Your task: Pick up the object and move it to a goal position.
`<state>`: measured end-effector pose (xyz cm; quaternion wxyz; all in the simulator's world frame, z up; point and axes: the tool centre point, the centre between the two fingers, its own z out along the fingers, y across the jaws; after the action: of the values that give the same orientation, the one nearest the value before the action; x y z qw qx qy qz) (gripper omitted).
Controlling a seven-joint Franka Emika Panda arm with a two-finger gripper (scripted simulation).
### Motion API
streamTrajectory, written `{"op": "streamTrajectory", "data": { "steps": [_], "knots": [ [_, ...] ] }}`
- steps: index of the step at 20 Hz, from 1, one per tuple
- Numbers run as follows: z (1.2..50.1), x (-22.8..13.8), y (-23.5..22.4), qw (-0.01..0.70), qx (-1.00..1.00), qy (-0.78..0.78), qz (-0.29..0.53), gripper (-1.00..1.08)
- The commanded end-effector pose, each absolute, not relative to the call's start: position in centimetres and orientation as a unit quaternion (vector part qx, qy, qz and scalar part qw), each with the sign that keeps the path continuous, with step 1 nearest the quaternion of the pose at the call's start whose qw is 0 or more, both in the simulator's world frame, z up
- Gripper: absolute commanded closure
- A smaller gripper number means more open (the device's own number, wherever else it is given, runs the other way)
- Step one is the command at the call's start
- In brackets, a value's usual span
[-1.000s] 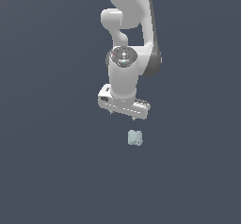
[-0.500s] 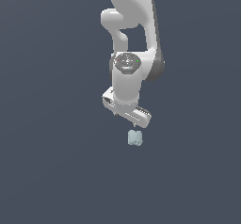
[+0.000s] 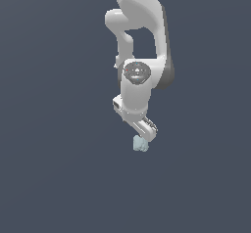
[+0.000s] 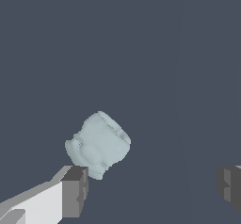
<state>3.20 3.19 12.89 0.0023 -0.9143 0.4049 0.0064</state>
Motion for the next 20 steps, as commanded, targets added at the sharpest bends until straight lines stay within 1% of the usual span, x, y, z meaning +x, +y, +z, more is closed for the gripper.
{"op": "streamTrajectory", "data": {
  "steps": [1, 20],
  "knots": [
    [12.6, 3.5, 3.5, 0.002, -0.900, 0.435, 0.006, -0.92],
    [10.3, 5.4, 5.9, 0.000, -0.770, 0.637, 0.003, -0.92]
  ]
}}
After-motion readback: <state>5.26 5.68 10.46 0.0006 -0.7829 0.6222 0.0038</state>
